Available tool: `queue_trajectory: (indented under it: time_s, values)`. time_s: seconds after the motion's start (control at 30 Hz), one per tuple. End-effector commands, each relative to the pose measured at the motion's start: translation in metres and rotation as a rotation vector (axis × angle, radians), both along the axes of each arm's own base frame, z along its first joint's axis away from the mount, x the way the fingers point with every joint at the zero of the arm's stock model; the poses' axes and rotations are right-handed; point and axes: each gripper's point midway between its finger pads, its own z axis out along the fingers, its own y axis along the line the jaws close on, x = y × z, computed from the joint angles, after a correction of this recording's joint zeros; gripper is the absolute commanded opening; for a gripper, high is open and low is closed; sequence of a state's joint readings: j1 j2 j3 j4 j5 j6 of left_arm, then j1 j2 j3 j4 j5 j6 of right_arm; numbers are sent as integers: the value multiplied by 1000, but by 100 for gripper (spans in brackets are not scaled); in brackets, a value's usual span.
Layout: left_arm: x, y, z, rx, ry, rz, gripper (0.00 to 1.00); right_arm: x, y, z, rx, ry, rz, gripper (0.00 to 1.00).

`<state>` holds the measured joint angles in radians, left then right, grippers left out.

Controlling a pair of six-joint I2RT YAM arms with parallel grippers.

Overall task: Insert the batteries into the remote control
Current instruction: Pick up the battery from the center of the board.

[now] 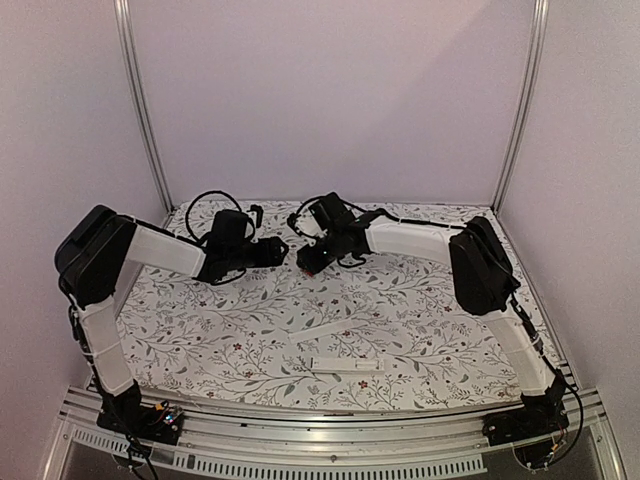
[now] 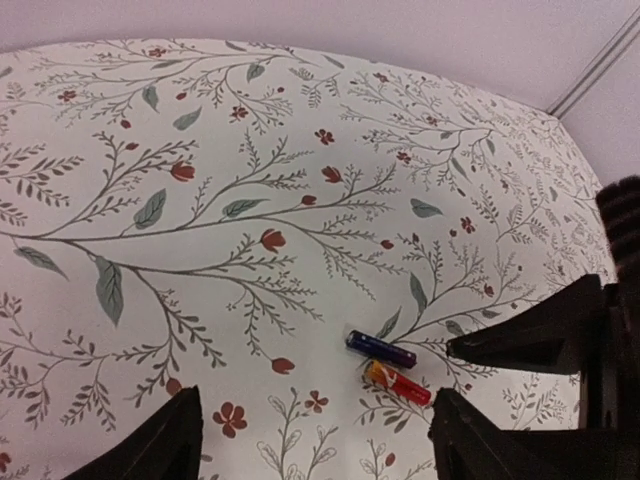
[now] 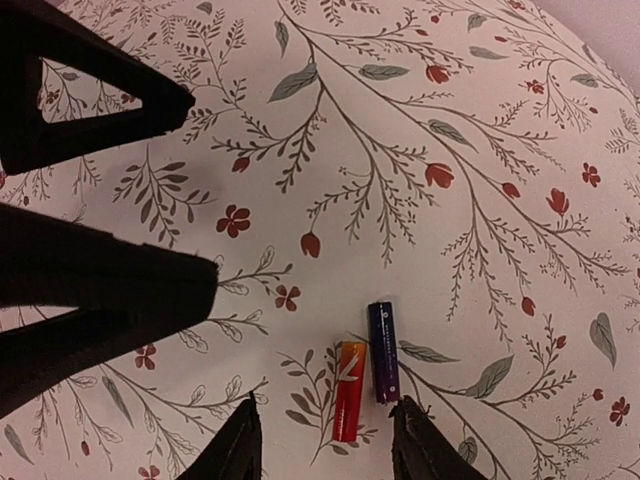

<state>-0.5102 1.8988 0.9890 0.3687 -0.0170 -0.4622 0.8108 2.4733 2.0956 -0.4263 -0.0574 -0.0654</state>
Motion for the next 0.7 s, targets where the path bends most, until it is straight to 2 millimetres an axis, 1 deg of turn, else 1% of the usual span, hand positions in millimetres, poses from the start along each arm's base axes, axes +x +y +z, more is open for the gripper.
queue_trajectory:
  time_s: [0.0, 0.03, 0.07, 0.1, 0.13, 0.23, 0.3, 0.33, 0.37, 0.4, 0.47, 0.57, 0.6, 0.67]
  values:
    - [1, -28, 10, 52, -38, -286, 80, -13, -11, 3, -14, 37, 26, 44]
    - [4, -35, 17, 77, -61, -341, 81, -14, -13, 8, -5, 36, 28, 44]
    - [4, -42, 20, 100, -71, -405, 82, -17, -14, 8, 1, 44, 32, 44]
    - [0, -47, 14, 140, -53, -471, 83, -19, -16, 8, 6, 52, 31, 44]
    - [1, -52, 12, 182, -45, -528, 83, -20, -19, 13, 16, 48, 23, 44]
    - [3, -56, -6, 337, -17, -686, 85, -27, -27, 14, 39, 53, 5, 43]
    - [7, -57, -14, 413, -34, -760, 85, -32, -32, 30, 83, 42, -2, 43]
    - [10, -57, -19, 451, -42, -791, 85, -36, -35, 31, 91, 46, -2, 44]
    - [10, -57, -23, 487, -55, -830, 85, -38, -38, 41, 109, 35, -4, 44]
    - [12, -58, -25, 514, -74, -862, 85, -41, -43, 40, 108, 36, -6, 44]
    - [12, -62, -27, 547, -126, -934, 85, -46, -53, 50, 136, 42, -37, 44]
    - [8, -68, -32, 562, -202, -1038, 84, -54, -71, 47, 134, 50, -64, 44]
    - [6, -69, -35, 562, -220, -1073, 84, -56, -77, 52, 142, 44, -74, 44]
    - [-1, -70, -41, 563, -244, -1148, 84, -61, -88, 52, 145, 52, -94, 45]
